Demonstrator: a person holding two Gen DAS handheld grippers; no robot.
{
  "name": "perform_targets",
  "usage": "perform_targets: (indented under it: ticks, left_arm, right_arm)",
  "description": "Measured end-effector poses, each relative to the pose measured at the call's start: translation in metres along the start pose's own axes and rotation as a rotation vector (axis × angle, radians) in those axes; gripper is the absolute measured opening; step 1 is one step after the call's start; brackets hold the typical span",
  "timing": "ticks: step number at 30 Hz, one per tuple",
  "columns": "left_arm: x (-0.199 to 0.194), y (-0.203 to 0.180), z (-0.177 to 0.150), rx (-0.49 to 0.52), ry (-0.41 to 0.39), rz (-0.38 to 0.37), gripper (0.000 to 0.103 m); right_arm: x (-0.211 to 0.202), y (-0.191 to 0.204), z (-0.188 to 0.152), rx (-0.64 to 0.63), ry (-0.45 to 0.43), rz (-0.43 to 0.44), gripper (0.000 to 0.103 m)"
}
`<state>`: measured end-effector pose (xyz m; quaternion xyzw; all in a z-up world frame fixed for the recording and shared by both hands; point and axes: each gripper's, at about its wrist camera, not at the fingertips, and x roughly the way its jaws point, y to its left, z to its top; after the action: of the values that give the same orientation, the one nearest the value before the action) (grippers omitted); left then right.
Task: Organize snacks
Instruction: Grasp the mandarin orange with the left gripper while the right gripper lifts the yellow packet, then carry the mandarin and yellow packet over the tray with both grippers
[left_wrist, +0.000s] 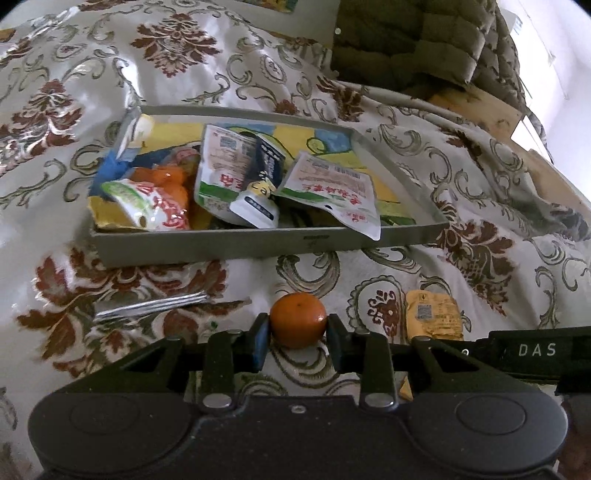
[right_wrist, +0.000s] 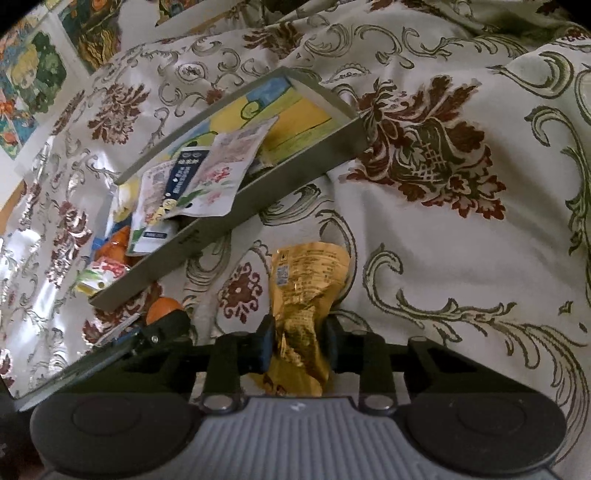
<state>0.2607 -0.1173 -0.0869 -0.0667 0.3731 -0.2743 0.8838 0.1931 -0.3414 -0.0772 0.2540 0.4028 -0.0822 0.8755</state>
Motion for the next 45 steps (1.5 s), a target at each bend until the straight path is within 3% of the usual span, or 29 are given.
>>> perform_targets:
  ticks: [18,27,34,40,45]
  left_arm:
    - [-0.034,0.011,0.037,-0.081,-0.134,0.026,0.034]
    - [-0.032,0.029,0.052,-0.116,-0.187,0.065,0.034]
    - [-0.022,0.047,0.068,-0.106,-0.227,0.128,0.035]
    - [-0.011,0.056,0.071,-0.059,-0.247,0.17,0.035]
    - [0.003,0.058,0.071,-0.038,-0.244,0.161,0.035]
  right_arm:
    - [-0.006,0.002,0.004,0.027,-0.093,0.091,0.029]
    - [-0.019,0.007,0.023,0.083,-0.198,0.264,0.03]
    - [0.012,0.027,0.061,0.147,-0.261,0.403,0.03]
    - [0.044,0.052,0.078,0.083,-0.272,0.381,0.03]
    - [0.056,0.069,0.078,0.007,-0.285,0.316,0.03]
